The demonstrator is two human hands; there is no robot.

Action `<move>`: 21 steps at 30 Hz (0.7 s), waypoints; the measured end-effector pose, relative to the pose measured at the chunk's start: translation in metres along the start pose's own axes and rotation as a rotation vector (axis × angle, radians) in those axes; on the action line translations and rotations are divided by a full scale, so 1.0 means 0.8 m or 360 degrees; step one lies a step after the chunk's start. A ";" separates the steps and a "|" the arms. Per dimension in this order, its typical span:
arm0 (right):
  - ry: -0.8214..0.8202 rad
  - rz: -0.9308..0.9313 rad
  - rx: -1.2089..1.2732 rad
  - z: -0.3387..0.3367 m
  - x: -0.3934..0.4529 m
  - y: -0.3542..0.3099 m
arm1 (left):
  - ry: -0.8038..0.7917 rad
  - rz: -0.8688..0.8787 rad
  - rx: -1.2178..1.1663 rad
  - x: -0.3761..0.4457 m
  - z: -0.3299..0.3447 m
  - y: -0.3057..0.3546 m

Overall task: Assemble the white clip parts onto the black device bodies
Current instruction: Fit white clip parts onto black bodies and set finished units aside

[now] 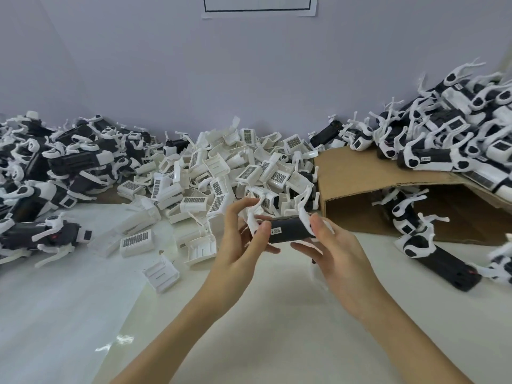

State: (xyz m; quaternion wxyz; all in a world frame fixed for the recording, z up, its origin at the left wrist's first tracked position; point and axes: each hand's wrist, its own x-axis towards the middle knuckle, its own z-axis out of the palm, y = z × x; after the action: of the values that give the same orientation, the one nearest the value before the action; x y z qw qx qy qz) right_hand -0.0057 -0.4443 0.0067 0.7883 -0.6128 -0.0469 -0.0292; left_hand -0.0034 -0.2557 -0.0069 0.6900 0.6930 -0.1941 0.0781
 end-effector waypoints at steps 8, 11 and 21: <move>0.0075 -0.0044 -0.0132 0.000 -0.008 0.001 | 0.0006 0.0395 0.0630 -0.002 -0.012 0.007; -0.0095 -0.0253 -0.0629 0.003 -0.013 0.005 | -0.0270 0.0081 0.0457 -0.004 -0.004 0.010; -0.0317 -0.0280 -0.0835 0.006 -0.013 0.012 | 0.0015 -0.0111 0.0144 0.006 -0.006 0.014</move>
State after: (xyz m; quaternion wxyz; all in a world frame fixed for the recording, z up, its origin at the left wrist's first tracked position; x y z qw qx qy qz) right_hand -0.0155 -0.4377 -0.0025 0.5890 -0.7890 -0.1680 -0.0483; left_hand -0.0028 -0.2515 0.0054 0.6610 0.7295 -0.1628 0.0660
